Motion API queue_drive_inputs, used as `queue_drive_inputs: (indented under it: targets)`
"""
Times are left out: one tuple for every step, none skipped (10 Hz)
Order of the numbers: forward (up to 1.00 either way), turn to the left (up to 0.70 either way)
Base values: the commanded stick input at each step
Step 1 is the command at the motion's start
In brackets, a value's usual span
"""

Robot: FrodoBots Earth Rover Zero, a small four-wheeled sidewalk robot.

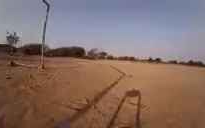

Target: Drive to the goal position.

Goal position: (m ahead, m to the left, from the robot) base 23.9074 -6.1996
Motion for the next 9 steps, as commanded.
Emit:
queue_drive_inputs:
  targets:
    - [0.7, 0.0]
    - [0.7, 0.0]
    - [0.7, 0.0]
    - [0.7, 0.0]
    - [0.7, 0.0]
    - [0.7, 0.0]
    - [0.7, 0.0]
    - [0.7, 0.0]
    - [0.7, 0.0]
